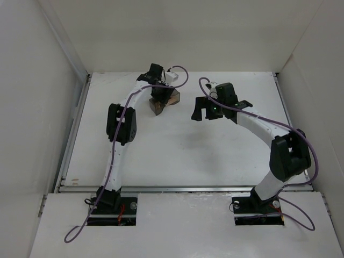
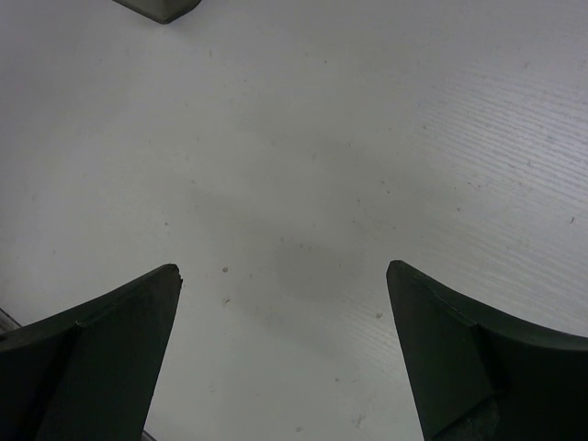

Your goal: Build the wood block tower

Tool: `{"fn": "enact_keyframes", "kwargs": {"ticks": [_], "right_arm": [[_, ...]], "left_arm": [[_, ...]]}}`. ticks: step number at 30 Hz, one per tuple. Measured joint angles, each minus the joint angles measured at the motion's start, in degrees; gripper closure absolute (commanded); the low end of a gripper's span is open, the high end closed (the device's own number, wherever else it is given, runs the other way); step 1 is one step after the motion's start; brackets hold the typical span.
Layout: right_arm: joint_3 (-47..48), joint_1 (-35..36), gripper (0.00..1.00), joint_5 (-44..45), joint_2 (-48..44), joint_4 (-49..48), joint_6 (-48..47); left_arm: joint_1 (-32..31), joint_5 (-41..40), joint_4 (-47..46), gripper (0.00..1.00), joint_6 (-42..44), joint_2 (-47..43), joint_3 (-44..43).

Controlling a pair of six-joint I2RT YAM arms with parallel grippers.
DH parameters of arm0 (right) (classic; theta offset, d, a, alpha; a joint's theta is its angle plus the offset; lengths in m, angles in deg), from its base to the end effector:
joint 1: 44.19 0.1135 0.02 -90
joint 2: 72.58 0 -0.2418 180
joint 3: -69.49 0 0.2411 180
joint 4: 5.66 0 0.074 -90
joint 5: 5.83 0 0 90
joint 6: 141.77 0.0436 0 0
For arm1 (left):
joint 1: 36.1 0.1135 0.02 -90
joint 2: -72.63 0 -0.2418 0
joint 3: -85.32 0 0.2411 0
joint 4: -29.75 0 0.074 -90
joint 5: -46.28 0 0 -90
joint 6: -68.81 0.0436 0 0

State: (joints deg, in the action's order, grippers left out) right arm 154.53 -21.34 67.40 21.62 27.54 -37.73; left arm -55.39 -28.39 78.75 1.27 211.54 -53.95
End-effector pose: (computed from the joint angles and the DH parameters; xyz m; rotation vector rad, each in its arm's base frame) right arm 0.3280 0.1519 0.2383 -0.3343 2.3405 0.6594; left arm 0.4870 -0.1827 0.1868 0.9683 2.1971 -0.2976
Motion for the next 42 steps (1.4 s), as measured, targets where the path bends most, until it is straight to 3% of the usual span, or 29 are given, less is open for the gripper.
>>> {"fn": "enact_keyframes", "kwargs": {"ticks": [7,12,16,20,21,25,28,35,42], "right_arm": [[-0.2,0.0,0.01,-0.1,0.2,0.0,1.0],[-0.4,0.0,0.01,1.7,0.1,0.1,1.2],[-2.6,0.0,0.01,4.2,-1.1,0.1,1.2],[-6.6,0.0,0.01,6.0,-4.8,0.3,1.1],[-7.6,0.0,0.01,6.4,-6.1,0.3,1.0],[-10.7,0.0,0.01,7.1,-10.1,0.0,0.0],[-12.3,0.0,0.01,7.1,-12.1,0.0,-0.8],[-13.2,0.0,0.01,7.1,-15.7,-0.1,-2.2],[-11.2,0.0,0.01,6.2,-16.7,1.4,-2.5]], "left_arm": [[-2.7,-7.0,0.2,0.90,4.9,-0.4,-0.1],[-7.2,-19.0,-4.0,0.88,7.6,-0.9,1.5],[-11.5,-30.9,-11.8,0.86,9.2,-3.4,9.2],[-15.3,-39.0,-15.8,0.55,10.1,-5.1,14.7],[-16.1,-39.7,-16.2,0.42,9.9,-5.5,15.5],[-18.2,-39.5,-15.7,0.36,8.1,-8.5,21.2],[-18.6,-38.3,-14.0,0.36,6.2,-11.4,24.5],[-17.8,-37.0,-9.4,0.67,1.4,-12.2,24.3],[-12.0,-26.4,-5.1,0.64,-5.3,-12.1,18.9]]}}
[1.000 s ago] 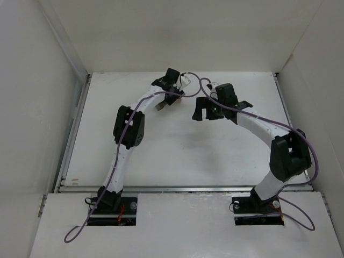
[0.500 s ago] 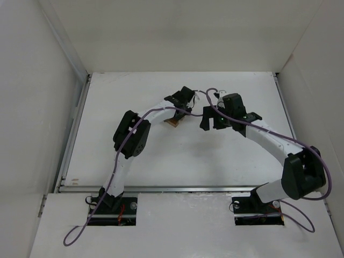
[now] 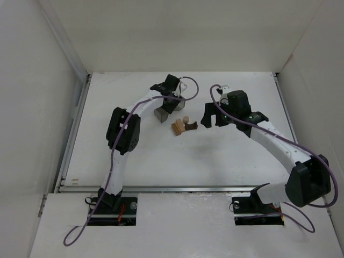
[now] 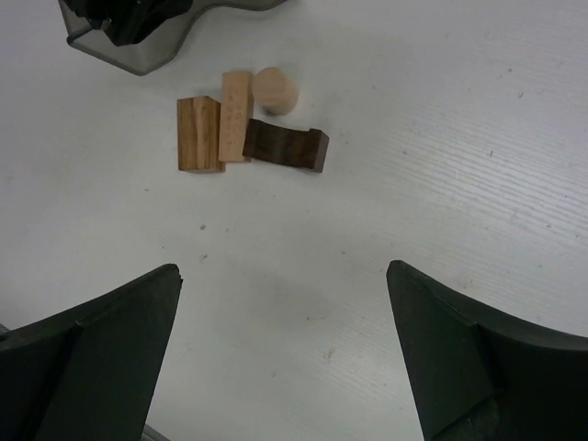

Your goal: Build the wood block tower

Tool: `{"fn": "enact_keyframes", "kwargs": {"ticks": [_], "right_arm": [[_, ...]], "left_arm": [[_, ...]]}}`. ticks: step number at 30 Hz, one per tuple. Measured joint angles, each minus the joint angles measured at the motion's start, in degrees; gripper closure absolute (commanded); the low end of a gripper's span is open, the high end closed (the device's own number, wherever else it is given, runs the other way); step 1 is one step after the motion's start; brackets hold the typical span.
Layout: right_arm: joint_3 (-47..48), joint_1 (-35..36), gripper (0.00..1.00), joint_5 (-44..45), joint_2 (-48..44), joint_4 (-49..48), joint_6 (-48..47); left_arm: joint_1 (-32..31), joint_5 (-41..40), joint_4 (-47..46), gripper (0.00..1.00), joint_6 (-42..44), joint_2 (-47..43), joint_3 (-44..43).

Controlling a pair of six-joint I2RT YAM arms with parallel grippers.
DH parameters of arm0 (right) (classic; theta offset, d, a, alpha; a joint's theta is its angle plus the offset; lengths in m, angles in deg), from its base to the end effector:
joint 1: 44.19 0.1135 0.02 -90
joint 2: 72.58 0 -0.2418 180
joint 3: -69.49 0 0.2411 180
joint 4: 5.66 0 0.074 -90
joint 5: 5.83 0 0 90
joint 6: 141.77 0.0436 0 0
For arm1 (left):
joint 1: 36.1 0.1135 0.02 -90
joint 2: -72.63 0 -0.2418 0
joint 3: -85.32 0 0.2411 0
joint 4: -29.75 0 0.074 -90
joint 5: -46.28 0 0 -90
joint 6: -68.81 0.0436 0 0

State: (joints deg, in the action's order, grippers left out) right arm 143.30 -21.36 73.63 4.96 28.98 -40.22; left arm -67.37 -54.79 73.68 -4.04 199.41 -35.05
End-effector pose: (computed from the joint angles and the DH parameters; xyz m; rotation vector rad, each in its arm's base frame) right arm 0.2734 0.1238 0.2614 -0.3251 2.2574 0.5265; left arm 0.4137 -0.2414 0.1903 0.9189 2.2508 0.1260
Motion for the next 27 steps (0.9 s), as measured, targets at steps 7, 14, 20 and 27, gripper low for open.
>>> {"fn": "enact_keyframes", "kwargs": {"ticks": [7,14,20,27], "right_arm": [[3.7,0.0,0.01,-3.0,0.9,0.3,2.3],[6.1,0.0,0.01,-3.2,6.4,0.5,9.5],[12.2,0.2,0.01,0.9,15.8,2.1,17.8],[22.5,1.7,0.01,6.1,25.8,6.9,21.9]], "left_arm": [[12.7,24.5,3.6,0.53,-4.7,0.0,-3.9],[22.3,43.3,4.9,0.39,-7.6,3.5,-8.1],[23.8,49.7,7.1,0.34,-9.1,9.5,-11.2],[24.2,51.3,6.0,0.31,-13.0,9.9,-10.4]]}}
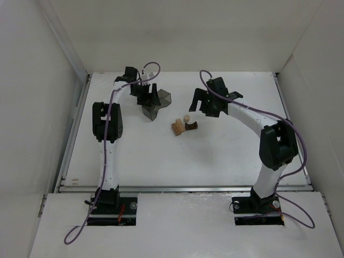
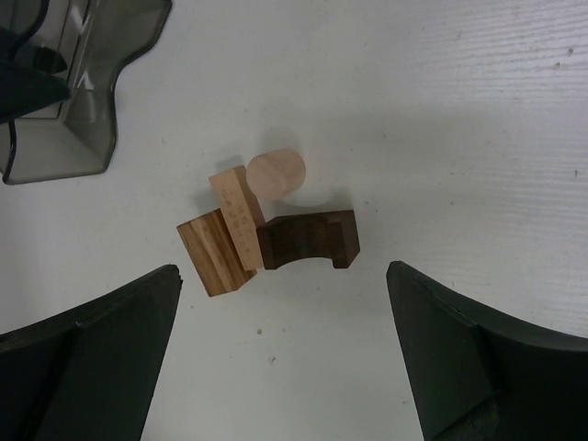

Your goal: Build the wood block tower

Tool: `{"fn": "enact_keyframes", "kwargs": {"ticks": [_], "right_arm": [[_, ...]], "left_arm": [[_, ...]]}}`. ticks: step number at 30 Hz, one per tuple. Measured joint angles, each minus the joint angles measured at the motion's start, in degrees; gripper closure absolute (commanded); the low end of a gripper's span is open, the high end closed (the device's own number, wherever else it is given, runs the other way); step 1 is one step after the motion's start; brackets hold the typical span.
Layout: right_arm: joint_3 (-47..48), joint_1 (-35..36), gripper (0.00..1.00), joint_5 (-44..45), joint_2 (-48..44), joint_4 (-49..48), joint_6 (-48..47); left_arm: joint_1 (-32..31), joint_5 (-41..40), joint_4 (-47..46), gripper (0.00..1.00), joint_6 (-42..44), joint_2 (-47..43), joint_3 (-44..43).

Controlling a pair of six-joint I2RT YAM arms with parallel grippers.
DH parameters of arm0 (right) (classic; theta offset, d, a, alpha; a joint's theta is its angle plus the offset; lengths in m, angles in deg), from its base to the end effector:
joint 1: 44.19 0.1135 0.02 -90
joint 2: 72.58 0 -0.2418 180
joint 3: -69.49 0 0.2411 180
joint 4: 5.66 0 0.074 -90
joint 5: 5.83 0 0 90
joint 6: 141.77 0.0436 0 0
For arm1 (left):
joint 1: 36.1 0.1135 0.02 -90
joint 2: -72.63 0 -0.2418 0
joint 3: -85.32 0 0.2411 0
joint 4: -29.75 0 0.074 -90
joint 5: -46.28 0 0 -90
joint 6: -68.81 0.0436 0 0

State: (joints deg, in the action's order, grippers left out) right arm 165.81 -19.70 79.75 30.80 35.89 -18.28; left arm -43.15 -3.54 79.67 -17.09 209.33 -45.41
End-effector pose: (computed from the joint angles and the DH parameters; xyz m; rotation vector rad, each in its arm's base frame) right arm 0.3562 0.1659 0.2310 0.1593 2.4872 0.5404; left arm 0.4887 -0.0888 0.1654 0.5061 2.3856 -0.9052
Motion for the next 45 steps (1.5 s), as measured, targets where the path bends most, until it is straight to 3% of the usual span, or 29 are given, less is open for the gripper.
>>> {"fn": "enact_keyframes", "kwargs": {"ticks": [7,16,23,33,45], "right_arm": [[1.6,1.4,0.01,1.0,1.0,1.2,0.8],[11.0,1.9,0.01,1.7,10.4,3.0,-0.5],[12.0,2.3,0.01,2.1,11.8,4.3,-1.2],[10.9,2.9,0.01,1.7,11.7,3.6,-2.6],[3.8,3.0,0.01,1.7,9.4,1.7,-4.5]], "left_arm": [[1.1,-7.3,-1.6,0.21,-1.3,-0.4,0.8],[0.7,-17.3,-0.9,0.19,1.7,-0.6,-1.6],[-1.6,-23.6,0.2,0.13,6.2,-0.8,-4.2],[-6.3,-28.4,2.1,0.15,10.4,-1.8,-5.6],[-14.7,-52.2,2.0,0.20,14.0,-7.1,-2.8]]}}
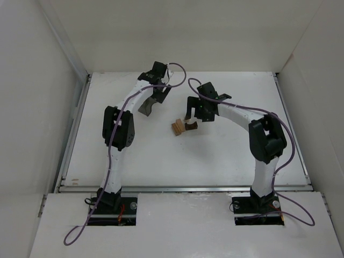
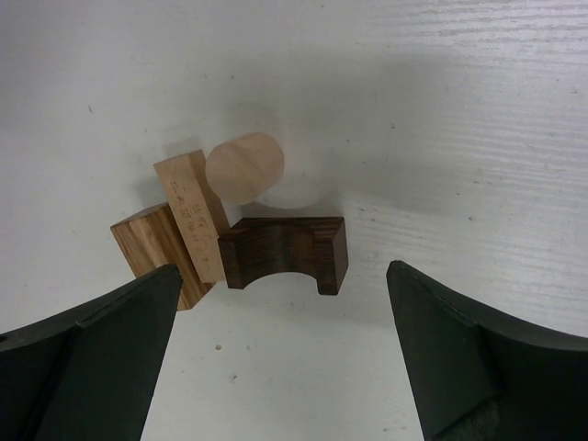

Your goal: Build the wood block tower

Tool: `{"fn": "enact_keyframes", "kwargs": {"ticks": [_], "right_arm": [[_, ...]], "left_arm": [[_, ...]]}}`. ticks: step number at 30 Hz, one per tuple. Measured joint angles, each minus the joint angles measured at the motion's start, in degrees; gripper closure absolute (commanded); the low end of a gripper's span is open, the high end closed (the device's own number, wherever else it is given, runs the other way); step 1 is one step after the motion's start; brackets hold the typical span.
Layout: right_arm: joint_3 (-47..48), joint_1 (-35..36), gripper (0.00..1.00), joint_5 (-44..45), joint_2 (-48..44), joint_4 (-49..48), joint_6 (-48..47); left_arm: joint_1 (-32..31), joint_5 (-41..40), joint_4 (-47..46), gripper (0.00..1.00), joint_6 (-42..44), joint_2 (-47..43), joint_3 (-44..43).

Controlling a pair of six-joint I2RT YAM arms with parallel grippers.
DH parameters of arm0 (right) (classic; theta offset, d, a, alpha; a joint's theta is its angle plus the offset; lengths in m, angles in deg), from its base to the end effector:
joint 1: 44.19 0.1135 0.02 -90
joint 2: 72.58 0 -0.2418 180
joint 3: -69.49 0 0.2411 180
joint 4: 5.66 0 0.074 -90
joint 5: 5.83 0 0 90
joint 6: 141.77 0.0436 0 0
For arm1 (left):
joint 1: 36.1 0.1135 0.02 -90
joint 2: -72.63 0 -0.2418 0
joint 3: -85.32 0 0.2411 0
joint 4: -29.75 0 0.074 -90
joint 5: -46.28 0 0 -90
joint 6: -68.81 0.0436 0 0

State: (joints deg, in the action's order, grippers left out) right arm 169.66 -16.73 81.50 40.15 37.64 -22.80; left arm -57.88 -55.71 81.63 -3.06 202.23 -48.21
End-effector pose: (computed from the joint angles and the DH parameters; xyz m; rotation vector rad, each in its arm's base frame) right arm 0.3671 0.1930 0.1868 0.0157 2.6047 0.4316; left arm 0.4610 -0.1744 0.2297 0.7260 2.2827 0.2219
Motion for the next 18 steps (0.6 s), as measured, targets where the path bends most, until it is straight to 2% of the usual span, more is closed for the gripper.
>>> {"fn": "enact_keyframes", "kwargs": {"ticks": [7,8,11,14,15,16,18], "right_arm": [[-1.2,0.0,0.01,0.0,-2.2,-1.6,-0.5],[-1.3,0.0,0.01,0.0,-2.2,-1.8,-0.6],[-1.7,0.0,0.01,0.2,-2.4,-2.4,-0.8],[-2.1,0.0,0.01,0.2,-2.6,-2.5,-0.9],[-2.2,0.0,0.01,0.2,-2.7,-2.6,-0.9],[-2.3,0.0,0.01,0.2,-2.8,-2.5,-0.9],[-2.3,0.0,0.01,0.2,-3.0,-2.6,-1.0]], "left_arm": [[-2.7,-8.9,-0.9,0.28,-0.2,-1.2,6.8],[-2.7,-10.1,-1.0,0.33,-0.2,-1.2,7.8],[-2.5,-13.6,-2.1,0.40,0.0,-1.2,9.7],[-2.4,-15.8,-3.5,0.55,0.1,-1.7,10.7],[-2.3,-16.5,-3.9,0.62,0.2,-1.9,10.9],[-2.3,-17.1,-4.4,0.75,0.3,-2.0,11.1],[-2.2,-18.8,-5.4,0.86,0.9,-2.2,11.2]]}}
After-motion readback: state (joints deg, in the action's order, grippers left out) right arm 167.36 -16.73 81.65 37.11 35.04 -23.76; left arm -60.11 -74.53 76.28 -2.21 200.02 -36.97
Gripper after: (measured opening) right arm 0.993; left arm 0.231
